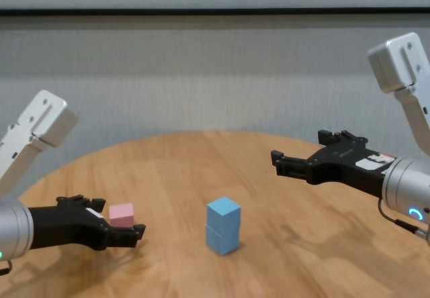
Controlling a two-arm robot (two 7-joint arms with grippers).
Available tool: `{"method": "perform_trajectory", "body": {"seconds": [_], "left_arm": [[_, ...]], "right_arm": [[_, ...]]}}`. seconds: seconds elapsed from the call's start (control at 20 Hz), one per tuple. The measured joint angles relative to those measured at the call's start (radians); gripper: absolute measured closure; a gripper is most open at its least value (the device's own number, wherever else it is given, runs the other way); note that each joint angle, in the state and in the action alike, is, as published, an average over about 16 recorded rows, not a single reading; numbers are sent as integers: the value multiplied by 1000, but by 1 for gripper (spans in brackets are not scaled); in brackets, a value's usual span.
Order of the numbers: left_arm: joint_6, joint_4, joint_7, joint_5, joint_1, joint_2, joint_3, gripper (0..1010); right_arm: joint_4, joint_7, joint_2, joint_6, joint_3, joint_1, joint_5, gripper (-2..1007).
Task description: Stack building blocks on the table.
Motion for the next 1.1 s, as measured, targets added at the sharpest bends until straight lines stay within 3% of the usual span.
{"method": "perform_trajectory", "body": {"seconds": [1.1], "left_arm": [[-51, 135, -33, -24, -75, -31, 17, 8]], "right_arm": [[0, 0, 0, 0, 0, 0, 0, 2]]}}
